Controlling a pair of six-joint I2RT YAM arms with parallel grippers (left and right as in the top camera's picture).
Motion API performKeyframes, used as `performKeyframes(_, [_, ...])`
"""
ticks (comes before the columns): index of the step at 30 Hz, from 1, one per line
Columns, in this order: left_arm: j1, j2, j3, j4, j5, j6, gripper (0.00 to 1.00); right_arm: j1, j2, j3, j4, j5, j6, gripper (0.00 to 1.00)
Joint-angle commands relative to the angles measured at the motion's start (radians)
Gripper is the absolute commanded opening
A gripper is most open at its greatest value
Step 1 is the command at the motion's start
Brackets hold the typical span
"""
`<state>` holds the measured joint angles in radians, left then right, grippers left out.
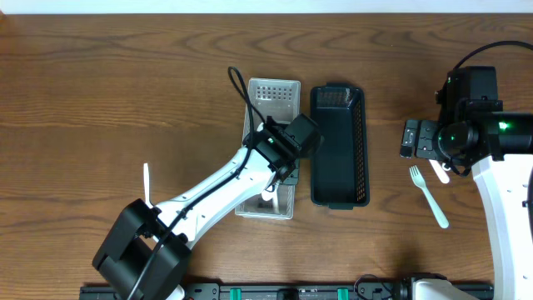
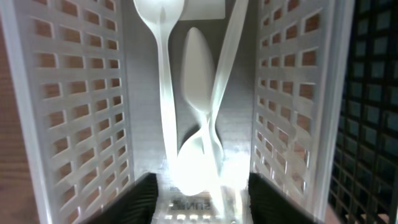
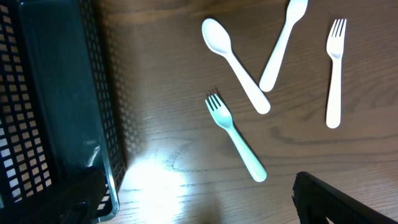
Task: Pack container
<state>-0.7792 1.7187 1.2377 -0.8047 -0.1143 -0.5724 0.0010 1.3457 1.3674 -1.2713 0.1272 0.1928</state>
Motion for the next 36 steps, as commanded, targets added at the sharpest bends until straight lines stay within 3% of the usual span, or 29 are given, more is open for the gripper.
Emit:
performKeyframes(1, [0.006,-0.052,0.034,-0.017,-0.080,0.128,0.53,-0.009,-0.004,0.011,0.000,-0.005,-0.007,0.99])
performKeyframes(5, [0.018,-0.131,0.066,-0.053,-0.192,0.169,0.53,-0.009,-0.004,0.011,0.000,-0.004,-0.008,0.99])
performKeyframes(10, [0.107,-0.288,0.069,-0.072,-0.214,0.124,0.58,-0.009,-0.004,0.011,-0.001,-0.004,-0.016,0.99])
performKeyframes(13, [0.227,-0.378,0.069,-0.131,-0.213,-0.025,0.58,-0.009,-0.004,0.011,-0.002,-0.005,-0.026,0.99])
performKeyframes(19, [0.534,-0.473,0.047,-0.338,-0.212,-0.463,0.63,-0.009,-0.004,0.011,-0.021,-0.004,-0.026,0.99])
performKeyframes(23, [0.676,-0.475,-0.002,-0.420,-0.212,-0.633,0.65,-0.009,-0.004,0.011,-0.039,-0.005,-0.026,0.99])
performKeyframes(29, [0.798,-0.463,-0.135,-0.375,-0.171,-0.657,0.65,-0.009,-0.004,0.011,-0.069,-0.004,-0.026,0.99])
performKeyframes(36, [0.828,-0.456,-0.327,-0.221,-0.095,-0.656,0.65,-0.009,-0.004,0.011,-0.079,-0.005,-0.013,0.99])
